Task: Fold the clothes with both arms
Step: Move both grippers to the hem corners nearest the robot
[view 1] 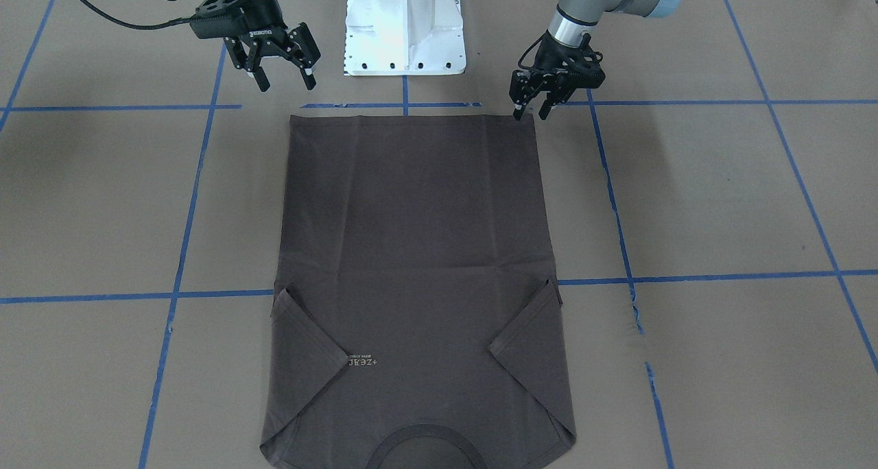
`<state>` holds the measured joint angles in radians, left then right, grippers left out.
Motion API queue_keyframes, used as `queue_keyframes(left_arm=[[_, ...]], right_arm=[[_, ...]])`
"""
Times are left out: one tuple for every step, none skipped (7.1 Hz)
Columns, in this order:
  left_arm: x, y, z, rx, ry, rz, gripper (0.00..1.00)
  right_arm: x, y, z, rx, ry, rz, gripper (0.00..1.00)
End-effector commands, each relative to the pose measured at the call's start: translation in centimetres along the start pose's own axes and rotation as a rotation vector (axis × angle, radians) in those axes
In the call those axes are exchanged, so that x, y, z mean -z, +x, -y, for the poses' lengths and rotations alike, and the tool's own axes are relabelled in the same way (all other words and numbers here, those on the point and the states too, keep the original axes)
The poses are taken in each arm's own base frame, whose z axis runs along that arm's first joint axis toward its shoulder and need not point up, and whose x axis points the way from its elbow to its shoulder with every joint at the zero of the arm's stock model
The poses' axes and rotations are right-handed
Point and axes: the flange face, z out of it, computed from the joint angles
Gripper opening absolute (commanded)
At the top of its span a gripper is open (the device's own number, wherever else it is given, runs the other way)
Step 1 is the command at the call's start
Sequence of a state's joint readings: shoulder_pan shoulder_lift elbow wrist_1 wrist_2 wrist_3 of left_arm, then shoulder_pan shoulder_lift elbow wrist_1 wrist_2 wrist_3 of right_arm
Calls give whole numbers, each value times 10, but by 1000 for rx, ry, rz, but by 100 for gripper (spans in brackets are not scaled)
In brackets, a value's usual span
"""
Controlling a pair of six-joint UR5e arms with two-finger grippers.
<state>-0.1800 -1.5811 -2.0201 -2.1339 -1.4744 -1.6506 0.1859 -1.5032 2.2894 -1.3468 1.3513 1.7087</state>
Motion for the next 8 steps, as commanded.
queue_keyframes(left_arm=[[-2, 0, -3, -2, -4, 3, 57], [-3, 0, -4, -3, -5, 3, 55], [-3, 1, -4, -3, -5, 1, 55], [-3, 1, -4, -3, -5, 3, 55], [-4, 1, -5, -4, -6, 4, 55], [-5, 1, -7, -7, -8, 16, 55], [-6, 7, -8, -7, -9, 19, 55], [-7, 7, -8, -7, -9, 21, 55]], right_arm=[[0, 0, 0, 2, 1, -2, 100], [0, 0, 0, 1, 4, -2, 100], [-1, 1, 2, 2, 17, -1, 100], [-1, 1, 2, 2, 17, -1, 100], [-1, 1, 2, 2, 17, -1, 100], [-1, 1, 1, 3, 17, -3, 100], [-1, 1, 1, 3, 17, -3, 100], [-2, 1, 1, 3, 17, -4, 100]])
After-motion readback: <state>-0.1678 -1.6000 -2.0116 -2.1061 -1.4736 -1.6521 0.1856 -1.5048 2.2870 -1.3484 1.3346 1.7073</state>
